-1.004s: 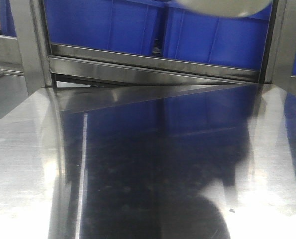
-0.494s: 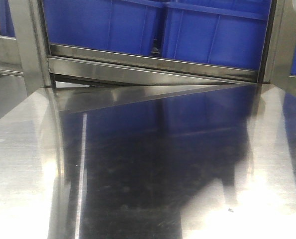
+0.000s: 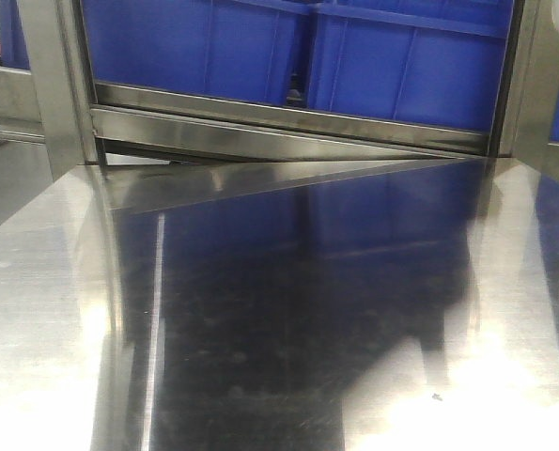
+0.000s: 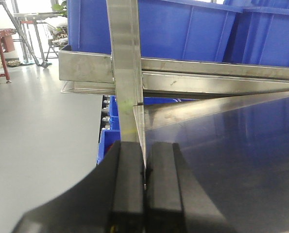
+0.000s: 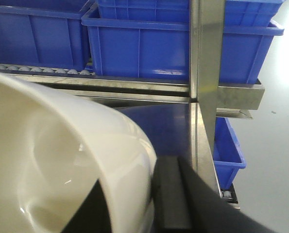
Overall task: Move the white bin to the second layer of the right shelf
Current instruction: 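Lift the white bin up off the table with the right gripper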
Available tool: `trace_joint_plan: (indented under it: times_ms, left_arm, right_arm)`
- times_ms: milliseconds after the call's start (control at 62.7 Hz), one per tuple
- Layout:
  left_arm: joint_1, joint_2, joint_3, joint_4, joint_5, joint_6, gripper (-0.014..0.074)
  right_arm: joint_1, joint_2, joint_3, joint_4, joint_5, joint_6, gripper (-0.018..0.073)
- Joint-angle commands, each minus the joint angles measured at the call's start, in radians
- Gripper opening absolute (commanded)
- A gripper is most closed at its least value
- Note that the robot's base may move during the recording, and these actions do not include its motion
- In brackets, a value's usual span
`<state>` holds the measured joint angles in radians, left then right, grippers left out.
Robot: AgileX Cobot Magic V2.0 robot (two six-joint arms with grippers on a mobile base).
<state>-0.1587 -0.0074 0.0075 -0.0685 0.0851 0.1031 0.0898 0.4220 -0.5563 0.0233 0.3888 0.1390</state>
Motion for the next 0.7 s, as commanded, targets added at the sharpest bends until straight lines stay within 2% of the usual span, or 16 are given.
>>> trace_joint_plan:
  times_ms: [0,685]
  left_arm:
    - [-0.003,-0.014,0.037,-0.005,-0.085,-0.004,0.0085]
    - [-0.003,-0.014,0.037,-0.005,-0.085,-0.004,0.0085]
  right_arm:
    - [-0.008,0.002,-0.031,0.006,-0.102,-0.006,0.0057]
    - [-0.008,0.002,-0.031,0.006,-0.102,-0.006,0.0057]
